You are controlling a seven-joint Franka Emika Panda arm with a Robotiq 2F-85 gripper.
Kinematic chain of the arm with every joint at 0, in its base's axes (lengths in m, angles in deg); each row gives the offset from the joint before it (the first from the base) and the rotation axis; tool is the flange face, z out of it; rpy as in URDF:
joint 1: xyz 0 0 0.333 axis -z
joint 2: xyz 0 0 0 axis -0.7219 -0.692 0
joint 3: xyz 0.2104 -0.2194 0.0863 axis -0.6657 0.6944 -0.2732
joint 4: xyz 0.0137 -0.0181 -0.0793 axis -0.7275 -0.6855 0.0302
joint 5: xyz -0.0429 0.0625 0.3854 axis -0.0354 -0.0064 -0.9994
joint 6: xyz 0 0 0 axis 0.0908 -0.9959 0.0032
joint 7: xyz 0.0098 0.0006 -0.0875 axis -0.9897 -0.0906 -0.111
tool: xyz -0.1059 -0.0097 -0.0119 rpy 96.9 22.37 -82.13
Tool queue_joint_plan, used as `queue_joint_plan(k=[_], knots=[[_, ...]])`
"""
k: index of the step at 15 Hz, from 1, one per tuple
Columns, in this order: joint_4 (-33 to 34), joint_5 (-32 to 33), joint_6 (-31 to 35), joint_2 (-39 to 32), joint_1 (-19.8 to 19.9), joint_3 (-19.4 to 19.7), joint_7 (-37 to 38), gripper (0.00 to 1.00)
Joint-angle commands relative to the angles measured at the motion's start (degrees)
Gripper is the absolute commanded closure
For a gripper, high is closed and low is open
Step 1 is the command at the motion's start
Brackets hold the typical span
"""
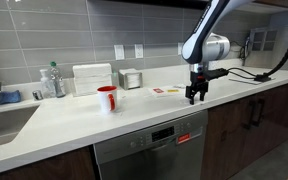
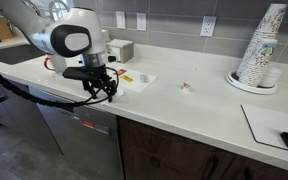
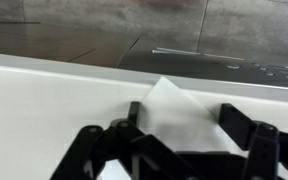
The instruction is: Put the paper inside the mug
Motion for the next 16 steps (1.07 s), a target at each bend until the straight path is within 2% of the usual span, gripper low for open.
queue_joint_plan(k=[1, 7, 8, 13, 16], knots=[[1.0, -1.8, 1.0, -1.6, 0.8, -0.5, -2.0, 0.5], [1.5, -2.2, 0.5, -1.1, 0.7, -0.5, -1.4, 0.95], [1.5, -2.0, 0.4, -0.7, 0.6, -0.5, -1.2, 0.99], [1.2, -1.2, 0.0, 2.1, 0.0, -0.4, 1.4, 1.0], [1.0, -3.3, 0.3, 6.2, -0.2, -1.2, -0.3, 1.0]])
